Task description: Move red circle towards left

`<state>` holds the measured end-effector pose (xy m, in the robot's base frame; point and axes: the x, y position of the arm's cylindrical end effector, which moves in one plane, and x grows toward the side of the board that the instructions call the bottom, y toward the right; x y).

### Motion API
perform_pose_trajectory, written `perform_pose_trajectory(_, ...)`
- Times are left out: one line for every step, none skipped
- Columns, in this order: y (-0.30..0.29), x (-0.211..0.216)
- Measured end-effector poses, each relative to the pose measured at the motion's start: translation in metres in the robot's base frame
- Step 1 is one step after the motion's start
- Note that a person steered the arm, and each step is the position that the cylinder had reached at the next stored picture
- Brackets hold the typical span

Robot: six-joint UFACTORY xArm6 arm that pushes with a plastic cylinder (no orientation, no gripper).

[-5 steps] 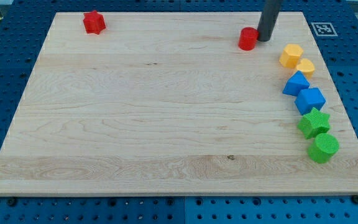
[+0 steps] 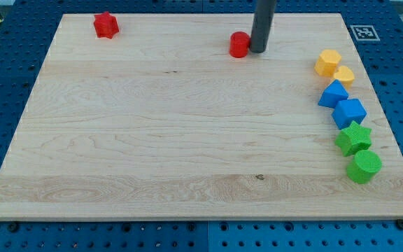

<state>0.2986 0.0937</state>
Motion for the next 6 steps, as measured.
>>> perform_pose_trajectory(-0.015,-0.002)
perform_pose_trajectory(-0.046,-0.002)
perform_pose_trajectory(-0.071,-0.002)
perform_pose_trajectory(-0.103,0.0)
perform_pose_trajectory(-0.122,0.003)
perform_pose_trajectory(-0.148,0.005)
